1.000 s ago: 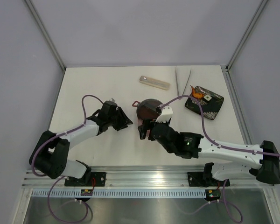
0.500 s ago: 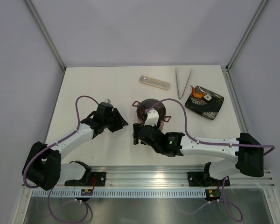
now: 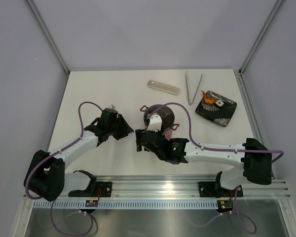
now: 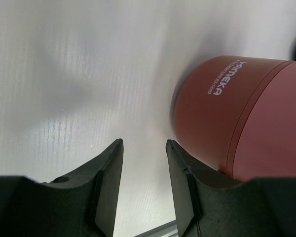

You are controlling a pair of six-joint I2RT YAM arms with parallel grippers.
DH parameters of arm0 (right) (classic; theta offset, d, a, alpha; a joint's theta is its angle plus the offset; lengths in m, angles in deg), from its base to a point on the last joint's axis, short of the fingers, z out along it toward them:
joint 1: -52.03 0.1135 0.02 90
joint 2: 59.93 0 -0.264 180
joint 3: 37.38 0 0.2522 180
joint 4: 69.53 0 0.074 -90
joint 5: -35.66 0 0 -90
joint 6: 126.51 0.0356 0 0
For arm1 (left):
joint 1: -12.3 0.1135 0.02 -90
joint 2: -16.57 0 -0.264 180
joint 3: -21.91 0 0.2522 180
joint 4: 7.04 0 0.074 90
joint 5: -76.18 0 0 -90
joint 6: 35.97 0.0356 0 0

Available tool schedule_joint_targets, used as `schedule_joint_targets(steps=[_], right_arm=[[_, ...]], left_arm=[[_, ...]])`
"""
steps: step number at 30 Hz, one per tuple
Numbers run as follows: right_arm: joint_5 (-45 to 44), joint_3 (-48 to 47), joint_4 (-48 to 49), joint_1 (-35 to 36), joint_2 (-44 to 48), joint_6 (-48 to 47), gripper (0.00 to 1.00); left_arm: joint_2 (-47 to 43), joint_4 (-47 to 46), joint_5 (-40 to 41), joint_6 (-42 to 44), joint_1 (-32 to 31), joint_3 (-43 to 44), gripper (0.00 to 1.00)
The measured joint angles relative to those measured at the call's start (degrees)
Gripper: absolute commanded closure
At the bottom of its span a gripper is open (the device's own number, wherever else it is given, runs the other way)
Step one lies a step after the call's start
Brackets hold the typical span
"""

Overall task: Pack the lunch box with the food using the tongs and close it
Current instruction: Close the fastener on the packing box.

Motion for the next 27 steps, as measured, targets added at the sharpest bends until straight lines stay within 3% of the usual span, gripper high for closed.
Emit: schedule_joint_targets(steps=[27], right_arm=[[-1.49,-3.15,0.17,0.52,-3.48,-1.55,0.16]], left_arm=[[0.02,-0.02,-0.04,0.20,1.33,0.00,0.56]])
